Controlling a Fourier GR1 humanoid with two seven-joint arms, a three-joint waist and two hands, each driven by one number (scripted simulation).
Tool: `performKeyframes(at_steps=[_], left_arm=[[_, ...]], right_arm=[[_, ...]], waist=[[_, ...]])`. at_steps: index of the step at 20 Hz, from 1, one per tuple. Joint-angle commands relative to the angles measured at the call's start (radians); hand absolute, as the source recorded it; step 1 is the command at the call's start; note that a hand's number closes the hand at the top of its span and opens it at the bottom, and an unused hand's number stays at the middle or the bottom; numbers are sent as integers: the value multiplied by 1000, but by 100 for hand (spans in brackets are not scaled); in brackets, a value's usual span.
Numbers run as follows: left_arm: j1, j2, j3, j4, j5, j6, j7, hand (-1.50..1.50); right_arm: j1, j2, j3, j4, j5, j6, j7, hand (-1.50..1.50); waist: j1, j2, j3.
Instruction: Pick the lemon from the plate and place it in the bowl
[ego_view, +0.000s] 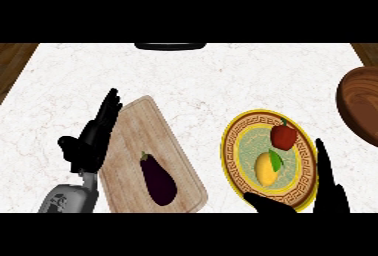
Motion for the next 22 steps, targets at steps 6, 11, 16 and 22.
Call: performKeyframes(at_steps=[6,11,16,22], left_arm=[[17,-9,20,-51,-29,-23,36,0],[-58,-47,26,-18,-66,12,82,0],[-15,-53,29,-44,-63,-23,62,0],[6,-66,39,-32,-73,-39,40,0]], right_arm=[[105,11,58,-31,-72,-107,-139,-150],[98,11,12,65,-181,-170,-230,-150],[71,29,-3,145,-246,-210,-291,-150],[65,21,-31,292,-346,-286,-440,-150]], waist=[[0,-1,0],[-1,0,0],[1,0,0],[1,0,0]])
